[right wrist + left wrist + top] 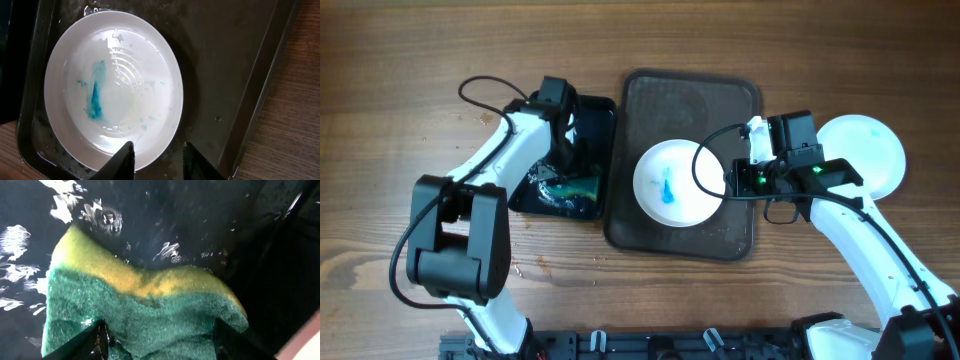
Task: Clean dirty plates on tray and stack at the side
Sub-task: 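Grasp the green-yellow sponge in the black tray with left gripper, then scrub the blue-stained plate held by right gripper with the sponge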
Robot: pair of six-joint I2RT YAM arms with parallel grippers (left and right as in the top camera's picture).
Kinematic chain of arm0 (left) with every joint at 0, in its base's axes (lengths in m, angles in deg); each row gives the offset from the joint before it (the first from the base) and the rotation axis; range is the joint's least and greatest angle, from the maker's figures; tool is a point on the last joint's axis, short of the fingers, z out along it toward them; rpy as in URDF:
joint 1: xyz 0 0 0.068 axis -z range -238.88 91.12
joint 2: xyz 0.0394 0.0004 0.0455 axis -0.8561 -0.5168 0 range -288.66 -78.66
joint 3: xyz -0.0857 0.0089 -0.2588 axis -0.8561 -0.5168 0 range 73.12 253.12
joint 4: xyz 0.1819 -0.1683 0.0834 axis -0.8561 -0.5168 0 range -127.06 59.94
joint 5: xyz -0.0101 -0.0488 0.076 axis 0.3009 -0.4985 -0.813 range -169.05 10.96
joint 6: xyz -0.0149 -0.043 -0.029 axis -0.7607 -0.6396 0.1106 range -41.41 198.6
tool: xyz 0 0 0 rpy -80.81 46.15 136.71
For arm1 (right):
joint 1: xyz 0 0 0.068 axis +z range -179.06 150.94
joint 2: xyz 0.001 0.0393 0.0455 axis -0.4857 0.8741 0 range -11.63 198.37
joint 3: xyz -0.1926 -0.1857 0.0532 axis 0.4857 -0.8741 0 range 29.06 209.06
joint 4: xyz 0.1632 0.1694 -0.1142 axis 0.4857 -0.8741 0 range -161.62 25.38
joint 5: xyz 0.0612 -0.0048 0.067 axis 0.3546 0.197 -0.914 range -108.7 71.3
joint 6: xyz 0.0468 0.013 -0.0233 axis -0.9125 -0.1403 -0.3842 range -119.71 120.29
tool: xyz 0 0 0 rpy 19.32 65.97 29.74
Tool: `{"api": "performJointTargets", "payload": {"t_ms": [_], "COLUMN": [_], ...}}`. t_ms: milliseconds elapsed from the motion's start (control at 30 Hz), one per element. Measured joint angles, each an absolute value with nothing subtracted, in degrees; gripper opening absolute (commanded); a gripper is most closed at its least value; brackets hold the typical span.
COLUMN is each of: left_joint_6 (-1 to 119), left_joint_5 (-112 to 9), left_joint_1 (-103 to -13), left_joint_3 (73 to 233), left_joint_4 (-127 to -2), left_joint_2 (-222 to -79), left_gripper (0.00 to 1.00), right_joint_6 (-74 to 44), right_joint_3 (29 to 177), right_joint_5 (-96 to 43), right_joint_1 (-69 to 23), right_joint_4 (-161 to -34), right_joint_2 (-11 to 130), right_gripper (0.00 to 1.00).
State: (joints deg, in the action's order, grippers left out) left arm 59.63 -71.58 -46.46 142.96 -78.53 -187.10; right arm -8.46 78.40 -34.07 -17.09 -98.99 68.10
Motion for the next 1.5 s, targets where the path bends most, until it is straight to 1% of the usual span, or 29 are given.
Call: {"api": "performJointTargets", "payload": {"t_ms": [33, 67, 133, 233, 333, 367, 433, 467, 600, 633, 700, 733, 767, 967, 1100, 1167, 1267, 1367, 1433, 1500], "left_joint_6": [59.98, 59.83, 59.90, 59.90, 59.66, 59.61, 59.46, 59.44, 59.48, 59.48, 59.50, 59.55, 59.59, 58.69, 53.54, 49.38, 47.11, 46.26, 46.04, 45.84], "left_joint_5": [-71.67, -71.76, -73.26, -74.07, -74.07, -74.31, -74.99, -75.23, -75.38, -75.36, -74.95, -73.59, -72.19, -63.87, -62.55, -61.66, -60.26, -60.65, -63.21, -70.25], "left_joint_1": [-46.37, -46.39, -46.79, -47.05, -48.47, -49.12, -49.80, -50.00, -49.61, -49.45, -48.73, -48.03, -47.49, -41.56, -34.79, -29.69, -24.51, -21.91, -21.98, -21.78], "left_joint_3": [140.62, 139.27, 136.67, 136.82, 138.92, 140.25, 143.46, 146.06, 155.88, 157.54, 160.27, 160.95, 161.04, 161.01, 159.27, 156.93, 156.18, 156.05, 156.77, 157.76], "left_joint_4": [-75.23, -73.72, -71.54, -72.57, -79.54, -82.42, -86.93, -89.26, -96.87, -97.90, -99.10, -99.08, -98.95, -91.60, -81.22, -75.80, -71.01, -70.12, -73.02, -78.86], "left_joint_2": [-186.34, -186.01, -184.83, -184.61, -184.98, -185.11, -185.14, -185.07, -184.11, -183.69, -182.51, -181.66, -181.27, -181.16, -182.99, -187.17, -194.47, -198.12, -198.14, -198.10], "left_gripper": [0.10, 0.04, 0.04, 0.04, 0.04, 0.04, 0.04, 0.04, 0.04, 0.04, 0.04, 0.04, 0.04, 0.04, 0.04, 0.04, 0.04, 0.04, 0.04, 0.04], "right_joint_6": [-8.46, -8.46, -8.46, -8.57, -11.19, -12.07, -11.56, -10.91, -9.86, -9.84, -9.68, -9.16, -9.25, -11.65, -12.52, -12.72, -12.92, -12.92, -12.94, -12.96], "right_joint_3": [78.40, 78.40, 78.40, 78.40, 78.40, 78.40, 78.40, 78.40, 78.40, 78.40, 78.40, 78.47, 78.56, 79.10, 79.15, 79.15, 79.24, 79.34, 79.39, 79.39], "right_joint_5": [-34.07, -34.07, -34.07, -33.86, -29.83, -28.74, -29.16, -30.16, -31.17, -31.98, -32.98, -33.83, -34.10, -35.80, -35.82, -35.80, -35.82, -35.82, -36.44, -37.48], "right_joint_1": [-17.09, -17.09, -17.09, -17.09, -17.09, -17.09, -17.09, -17.09, -17.09, -17.09, -17.09, -17.09, -17.09, -17.09, -17.12, -17.12, -17.14, -17.14, -17.12, -16.53], "right_joint_4": [-99.12, -99.27, -99.32, -99.32, -99.12, -98.33, -95.82, -94.40, -92.54, -91.91, -91.27, -89.96, -89.33, -87.69, -87.84, -87.91, -88.10, -88.54, -88.83, -88.96], "right_joint_2": [68.10, 68.10, 68.10, 68.10, 68.21, 68.69, 70.68, 72.34, 78.20, 81.32, 84.23, 85.69, 86.17, 87.70, 87.70, 87.70, 87.73, 87.75, 87.81, 87.94], "right_gripper": [0.32, 0.32, 0.32, 0.31, 0.31, 0.33, 0.38, 0.43, 0.43, 0.41, 0.22, 0.06, 0.04, 0.04, 0.04, 0.04, 0.04, 0.04, 0.04, 0.04]}}
